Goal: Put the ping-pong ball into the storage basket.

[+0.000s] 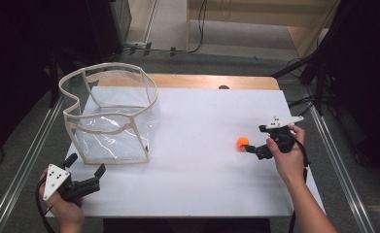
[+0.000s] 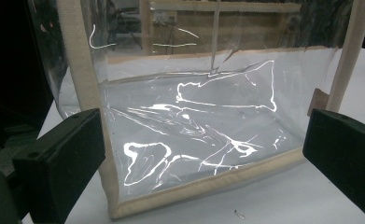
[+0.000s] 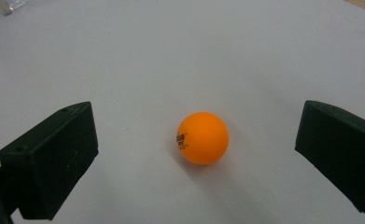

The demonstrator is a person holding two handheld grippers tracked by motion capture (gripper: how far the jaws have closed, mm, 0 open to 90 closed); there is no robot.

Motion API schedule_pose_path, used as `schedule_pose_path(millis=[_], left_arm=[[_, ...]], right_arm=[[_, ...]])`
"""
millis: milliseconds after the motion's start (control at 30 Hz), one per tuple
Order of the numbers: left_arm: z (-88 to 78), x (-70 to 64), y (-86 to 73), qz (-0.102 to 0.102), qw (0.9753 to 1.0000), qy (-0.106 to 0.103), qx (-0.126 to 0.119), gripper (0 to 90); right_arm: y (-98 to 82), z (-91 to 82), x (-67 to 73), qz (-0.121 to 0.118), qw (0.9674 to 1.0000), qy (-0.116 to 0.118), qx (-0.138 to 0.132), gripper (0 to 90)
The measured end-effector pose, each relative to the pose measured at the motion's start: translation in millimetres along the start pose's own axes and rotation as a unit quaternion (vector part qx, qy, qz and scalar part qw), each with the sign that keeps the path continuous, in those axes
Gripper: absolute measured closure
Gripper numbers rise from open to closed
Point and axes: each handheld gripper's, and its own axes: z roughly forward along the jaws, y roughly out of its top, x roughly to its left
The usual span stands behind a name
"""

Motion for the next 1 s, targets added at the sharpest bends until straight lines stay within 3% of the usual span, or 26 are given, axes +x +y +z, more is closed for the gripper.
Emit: schedule_pose_path(millis=[500,1000], left_arm=[[0.1,-0.1,0.0,0.000,1.0000,0.000,0.000,0.0],[-0.2,0.1,0.0,-0.001,1.0000,0.000,0.000,0.0]], right_arm=[[8.5,11.9,-4.4,-0.003,0.9991,0.008,0.041,0.0],[17.2,29.1,-4.9,-0.011,0.9942,0.008,0.107,0.0]])
